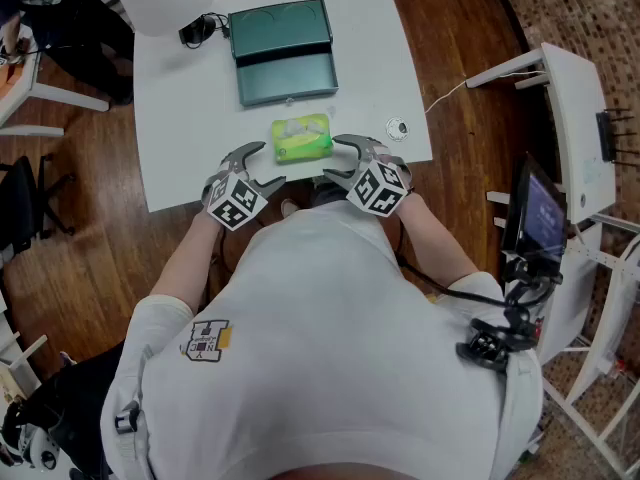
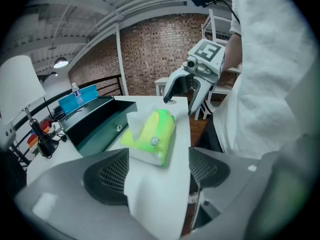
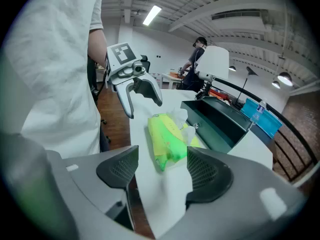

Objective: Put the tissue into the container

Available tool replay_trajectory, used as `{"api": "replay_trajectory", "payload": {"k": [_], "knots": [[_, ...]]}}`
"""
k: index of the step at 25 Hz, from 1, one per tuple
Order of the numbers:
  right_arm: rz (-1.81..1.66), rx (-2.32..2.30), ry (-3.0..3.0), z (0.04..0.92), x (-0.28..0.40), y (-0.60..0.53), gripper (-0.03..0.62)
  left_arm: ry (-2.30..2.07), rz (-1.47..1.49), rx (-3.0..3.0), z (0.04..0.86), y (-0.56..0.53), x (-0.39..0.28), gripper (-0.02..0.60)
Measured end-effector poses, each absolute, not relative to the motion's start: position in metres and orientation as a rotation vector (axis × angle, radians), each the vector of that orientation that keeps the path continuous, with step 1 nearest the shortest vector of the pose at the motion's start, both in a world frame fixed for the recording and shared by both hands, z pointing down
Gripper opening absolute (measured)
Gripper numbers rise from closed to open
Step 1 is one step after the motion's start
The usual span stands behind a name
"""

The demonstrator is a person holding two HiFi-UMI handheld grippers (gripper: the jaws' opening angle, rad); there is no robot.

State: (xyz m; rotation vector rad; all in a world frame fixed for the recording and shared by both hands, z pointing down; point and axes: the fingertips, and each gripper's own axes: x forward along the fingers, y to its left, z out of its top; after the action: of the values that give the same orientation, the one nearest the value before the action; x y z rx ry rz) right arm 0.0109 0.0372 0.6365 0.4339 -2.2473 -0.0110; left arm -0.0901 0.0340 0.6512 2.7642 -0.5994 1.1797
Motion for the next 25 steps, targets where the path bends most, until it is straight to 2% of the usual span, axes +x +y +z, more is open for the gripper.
{"api": "replay_trajectory", "payload": {"k": [4, 7, 9, 13, 16, 25], "knots": [[-0.063, 0.340, -2.209, 0.644, 0.006, 0.018, 0.380, -0.558, 1.247, 2.810, 0.649, 0.008, -0.084, 0.374], [-0.090, 0.270, -2.179, 0.655, 0.003, 0.006, 0.434, -0.473, 1.320, 2.826, 0.656, -0.005, -0.077, 0.416], [-0.099, 0.237, -2.173, 0.660, 0.000, 0.000, 0.434, -0.408, 1.364, 2.821, 0.662, -0.007, -0.074, 0.446], [-0.098, 0.187, -2.168, 0.669, -0.004, -0.009, 0.431, -0.331, 1.438, 2.822, 0.671, -0.010, -0.067, 0.451], [-0.075, 0.144, -2.161, 0.674, -0.006, -0.010, 0.385, -0.303, 1.476, 2.809, 0.678, -0.011, -0.062, 0.449], [-0.057, 0.130, -2.188, 0.670, -0.007, -0.011, 0.318, -0.329, 1.476, 2.798, 0.676, -0.013, -0.062, 0.382]]}}
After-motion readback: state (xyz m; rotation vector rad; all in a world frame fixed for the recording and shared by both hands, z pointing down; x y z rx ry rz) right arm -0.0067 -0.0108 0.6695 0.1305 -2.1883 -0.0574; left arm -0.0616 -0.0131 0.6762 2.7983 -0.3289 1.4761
